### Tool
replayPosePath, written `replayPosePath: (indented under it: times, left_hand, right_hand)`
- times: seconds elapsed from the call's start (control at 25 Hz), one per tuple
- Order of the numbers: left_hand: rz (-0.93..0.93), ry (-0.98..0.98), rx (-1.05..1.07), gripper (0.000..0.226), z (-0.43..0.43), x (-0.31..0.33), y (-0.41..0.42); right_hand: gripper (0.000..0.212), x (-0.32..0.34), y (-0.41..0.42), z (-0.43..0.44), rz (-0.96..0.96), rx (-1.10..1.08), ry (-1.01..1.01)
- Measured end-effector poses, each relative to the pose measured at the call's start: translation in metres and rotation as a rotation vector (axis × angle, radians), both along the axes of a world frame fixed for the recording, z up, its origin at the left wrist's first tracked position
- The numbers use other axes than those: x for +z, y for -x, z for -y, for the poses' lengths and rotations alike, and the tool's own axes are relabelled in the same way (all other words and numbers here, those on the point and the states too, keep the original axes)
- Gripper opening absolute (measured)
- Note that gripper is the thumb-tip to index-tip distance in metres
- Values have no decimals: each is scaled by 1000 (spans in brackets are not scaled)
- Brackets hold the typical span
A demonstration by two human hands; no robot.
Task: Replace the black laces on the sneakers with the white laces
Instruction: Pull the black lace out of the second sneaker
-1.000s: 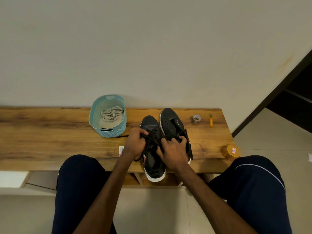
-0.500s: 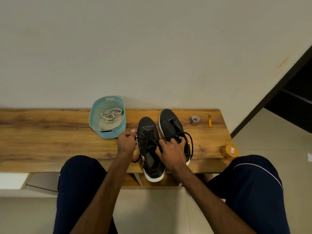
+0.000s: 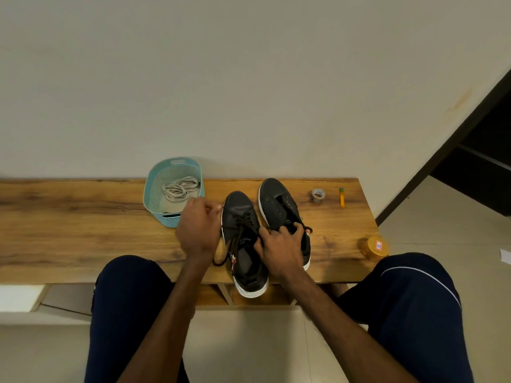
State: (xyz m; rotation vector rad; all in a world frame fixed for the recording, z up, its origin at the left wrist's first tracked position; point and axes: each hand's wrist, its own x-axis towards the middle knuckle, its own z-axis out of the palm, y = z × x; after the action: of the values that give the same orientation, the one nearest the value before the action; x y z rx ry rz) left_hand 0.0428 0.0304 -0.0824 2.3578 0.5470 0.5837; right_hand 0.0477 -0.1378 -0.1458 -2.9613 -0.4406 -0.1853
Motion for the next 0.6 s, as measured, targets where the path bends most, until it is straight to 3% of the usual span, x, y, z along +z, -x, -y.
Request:
replayPosePath:
  times: [0.08, 0.12, 0.24, 0.36, 0.44, 0.6]
  left_hand:
    - [36, 181, 184, 7, -19, 8, 1]
    - [-13, 122, 175, 9, -23, 7, 2]
    - [-202, -301, -240, 38, -9, -8, 2]
    - [-419, -591, -520, 44, 20, -20, 1]
    - [-460, -630, -511, 39, 29, -27, -1]
    - [-327, -585, -376, 24, 21, -22, 3]
  right_hand:
    - [23, 0, 1, 0, -8, -3, -7]
    - [23, 0, 0, 0, -6, 0, -13]
    - [25, 1, 0, 1, -24, 2, -23]
    - [25, 2, 1, 1, -31, 13, -15]
    - [25, 3, 1, 1, -38, 11, -11]
    - [23, 2, 2, 2, -34, 2, -16]
